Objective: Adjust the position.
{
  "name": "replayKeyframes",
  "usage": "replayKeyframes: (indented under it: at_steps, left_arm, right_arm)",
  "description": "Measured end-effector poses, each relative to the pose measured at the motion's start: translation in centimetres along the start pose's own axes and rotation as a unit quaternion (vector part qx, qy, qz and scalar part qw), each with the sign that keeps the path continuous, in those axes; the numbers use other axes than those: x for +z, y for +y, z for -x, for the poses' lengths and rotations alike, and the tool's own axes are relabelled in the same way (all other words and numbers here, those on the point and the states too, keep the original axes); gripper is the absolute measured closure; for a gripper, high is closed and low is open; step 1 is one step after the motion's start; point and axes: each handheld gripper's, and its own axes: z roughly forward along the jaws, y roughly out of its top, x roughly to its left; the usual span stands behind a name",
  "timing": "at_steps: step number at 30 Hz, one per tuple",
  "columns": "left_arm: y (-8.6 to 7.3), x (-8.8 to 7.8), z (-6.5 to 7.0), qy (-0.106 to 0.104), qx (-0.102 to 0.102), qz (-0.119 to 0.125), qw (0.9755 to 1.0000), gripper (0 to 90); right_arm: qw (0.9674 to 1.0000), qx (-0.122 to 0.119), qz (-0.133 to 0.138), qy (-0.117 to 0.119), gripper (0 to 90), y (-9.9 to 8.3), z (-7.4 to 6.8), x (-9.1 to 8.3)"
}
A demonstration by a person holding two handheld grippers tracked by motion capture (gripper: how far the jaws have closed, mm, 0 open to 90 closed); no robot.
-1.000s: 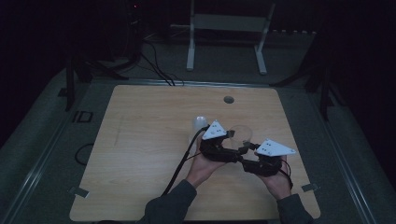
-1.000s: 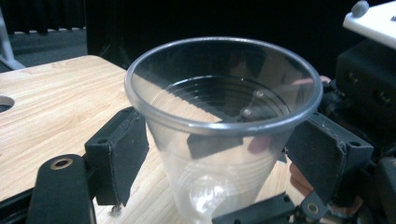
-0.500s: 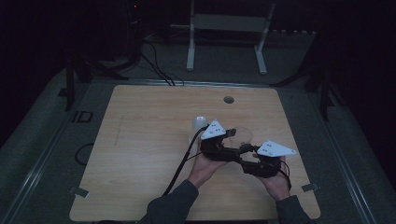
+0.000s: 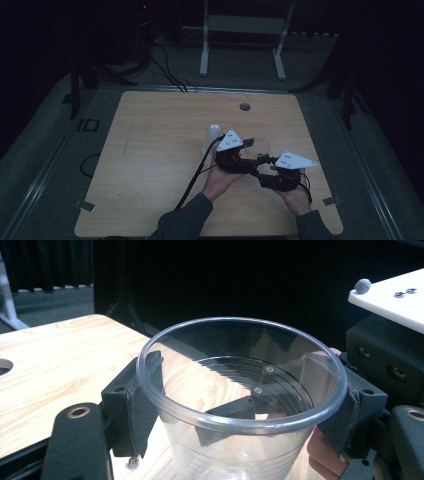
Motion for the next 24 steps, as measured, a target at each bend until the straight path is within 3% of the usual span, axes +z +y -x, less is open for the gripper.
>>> replayKeyframes:
  at_steps: [9,24]
  left_arm:
    - [0.0,0.0,0.3,0.007,0.011,0.002,0.9999,27.2]
    - [0.0,-0.1,0.5,0.033,0.030,0.006,0.9990,27.6]
  right_arm:
    - [0.9999,0.016,0.002,-0.007,30.0,-0.3,0.3,-0.2]
    - [0.9995,0.026,0.004,-0.017,25.0,-1.2,0.6,-0.9]
